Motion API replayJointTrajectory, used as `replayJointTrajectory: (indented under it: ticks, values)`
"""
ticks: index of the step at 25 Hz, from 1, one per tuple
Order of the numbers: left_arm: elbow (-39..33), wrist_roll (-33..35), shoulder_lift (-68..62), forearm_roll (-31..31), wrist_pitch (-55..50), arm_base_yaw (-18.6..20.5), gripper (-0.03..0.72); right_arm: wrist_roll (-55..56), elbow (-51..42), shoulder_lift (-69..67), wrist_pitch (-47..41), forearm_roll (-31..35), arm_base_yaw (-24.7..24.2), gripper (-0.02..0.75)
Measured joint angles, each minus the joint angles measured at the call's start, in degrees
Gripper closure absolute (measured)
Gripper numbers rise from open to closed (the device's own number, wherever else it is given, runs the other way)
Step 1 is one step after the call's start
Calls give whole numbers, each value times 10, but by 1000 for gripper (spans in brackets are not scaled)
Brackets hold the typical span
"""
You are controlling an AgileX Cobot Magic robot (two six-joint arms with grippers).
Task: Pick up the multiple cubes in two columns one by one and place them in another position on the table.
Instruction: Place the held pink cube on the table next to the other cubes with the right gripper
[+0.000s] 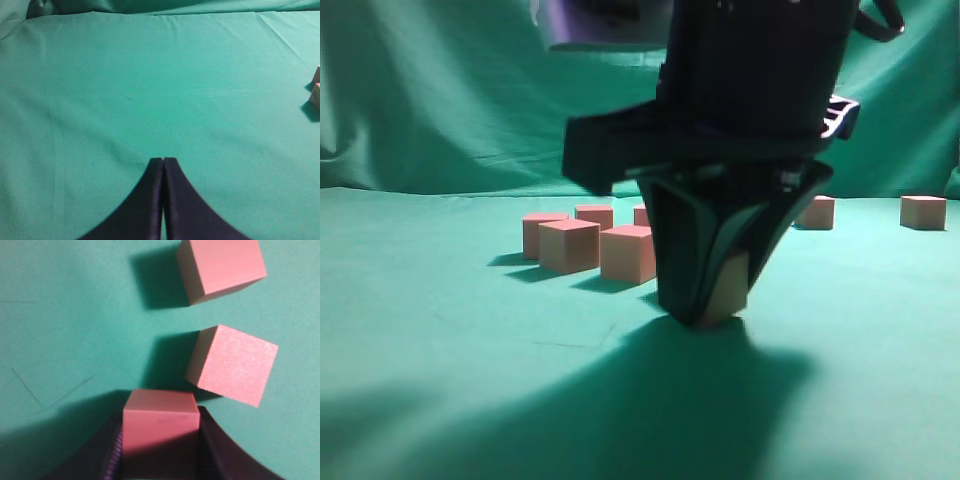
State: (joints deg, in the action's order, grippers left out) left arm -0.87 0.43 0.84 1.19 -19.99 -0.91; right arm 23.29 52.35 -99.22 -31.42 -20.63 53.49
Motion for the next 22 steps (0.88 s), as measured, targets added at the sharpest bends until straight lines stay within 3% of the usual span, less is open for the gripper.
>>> replayJointTrajectory:
  ticks: [20, 22]
  values:
    - [0, 0, 0, 0, 0, 0, 688, 0, 0, -10, 4, -2, 0, 469]
    - [0, 0, 0, 0, 0, 0, 688, 0, 0, -11, 4, -2, 0, 398]
